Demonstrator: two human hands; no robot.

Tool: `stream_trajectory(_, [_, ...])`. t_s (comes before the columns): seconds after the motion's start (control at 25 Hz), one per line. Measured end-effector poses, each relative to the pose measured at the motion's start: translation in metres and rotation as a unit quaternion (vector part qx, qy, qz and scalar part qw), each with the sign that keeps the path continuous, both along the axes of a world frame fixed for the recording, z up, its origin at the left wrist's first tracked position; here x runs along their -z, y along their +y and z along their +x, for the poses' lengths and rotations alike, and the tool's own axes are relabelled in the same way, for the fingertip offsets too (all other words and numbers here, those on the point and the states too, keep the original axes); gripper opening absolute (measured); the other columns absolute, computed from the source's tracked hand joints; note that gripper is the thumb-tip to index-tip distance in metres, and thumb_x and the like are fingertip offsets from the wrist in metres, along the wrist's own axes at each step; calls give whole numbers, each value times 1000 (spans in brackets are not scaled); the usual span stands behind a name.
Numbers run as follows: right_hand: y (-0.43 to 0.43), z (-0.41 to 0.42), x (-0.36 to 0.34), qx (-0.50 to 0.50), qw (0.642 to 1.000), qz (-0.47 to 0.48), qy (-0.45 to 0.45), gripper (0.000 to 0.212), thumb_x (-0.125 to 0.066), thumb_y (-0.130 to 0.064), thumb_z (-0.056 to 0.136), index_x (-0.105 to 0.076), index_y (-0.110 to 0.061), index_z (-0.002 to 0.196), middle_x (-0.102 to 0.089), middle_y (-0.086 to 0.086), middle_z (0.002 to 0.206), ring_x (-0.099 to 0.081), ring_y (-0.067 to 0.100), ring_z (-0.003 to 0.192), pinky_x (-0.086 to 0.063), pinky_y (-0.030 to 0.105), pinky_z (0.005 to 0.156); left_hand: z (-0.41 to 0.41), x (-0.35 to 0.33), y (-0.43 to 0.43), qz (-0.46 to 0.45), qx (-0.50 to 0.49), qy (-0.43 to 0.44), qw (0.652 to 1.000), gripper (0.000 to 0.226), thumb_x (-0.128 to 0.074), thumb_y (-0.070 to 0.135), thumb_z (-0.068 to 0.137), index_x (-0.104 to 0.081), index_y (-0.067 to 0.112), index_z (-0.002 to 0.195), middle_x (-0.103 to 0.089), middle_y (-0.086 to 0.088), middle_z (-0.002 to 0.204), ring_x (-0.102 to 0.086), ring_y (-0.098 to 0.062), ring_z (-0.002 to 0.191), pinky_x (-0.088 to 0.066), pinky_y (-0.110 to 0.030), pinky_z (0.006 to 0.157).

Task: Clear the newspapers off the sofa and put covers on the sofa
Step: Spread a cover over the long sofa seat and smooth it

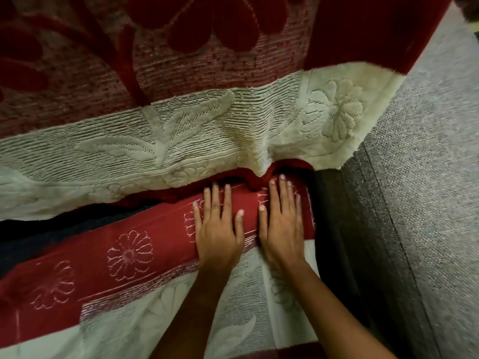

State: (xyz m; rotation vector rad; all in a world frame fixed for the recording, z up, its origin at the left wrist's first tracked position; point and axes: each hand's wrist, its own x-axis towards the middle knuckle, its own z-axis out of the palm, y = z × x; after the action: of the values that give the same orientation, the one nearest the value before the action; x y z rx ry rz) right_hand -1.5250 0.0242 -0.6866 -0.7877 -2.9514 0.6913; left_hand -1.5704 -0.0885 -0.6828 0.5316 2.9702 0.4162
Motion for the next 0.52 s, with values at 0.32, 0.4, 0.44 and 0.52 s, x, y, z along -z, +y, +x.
stream_trajectory(0.32, [-33, 66, -1, -14, 999, 38, -9, 53, -24, -32, 97, -17, -14, 147, -17, 5, 155, -10, 14, 143, -1, 34, 116, 70, 8, -12, -38, 3, -34, 999, 55, -18, 40, 98, -20, 16, 147, -17, -5, 154, -17, -22, 142, -2, -44, 115])
stream_trajectory(0.4, [-24, 62, 7, -28, 997, 65, -25, 56, -23, -34, 96, -13, -15, 147, -14, 3, 155, -9, 14, 143, -2, 37, 116, 65, 12, -7, -47, 0, -29, 998, 56, -20, 40, 97, -15, 18, 148, -13, -4, 156, -11, -22, 144, 0, -46, 115])
stream_trajectory(0.44, [-20, 59, 8, -29, 997, 68, -27, 56, -22, -35, 96, -12, -15, 148, -14, 3, 155, -8, 14, 143, -2, 38, 116, 61, 12, -4, -46, -1, -22, 999, 57, -20, 40, 97, -14, 18, 149, -12, -4, 156, -9, -21, 144, 1, -46, 115])
stream_trajectory(0.52, [-16, 55, 10, -37, 997, 64, -26, 57, -21, -37, 96, -11, -16, 148, -12, 1, 156, -6, 13, 144, 0, 38, 117, 56, 12, -1, -38, -6, -14, 999, 57, -19, 41, 97, -13, 19, 149, -8, -2, 157, -6, -20, 145, 5, -44, 115])
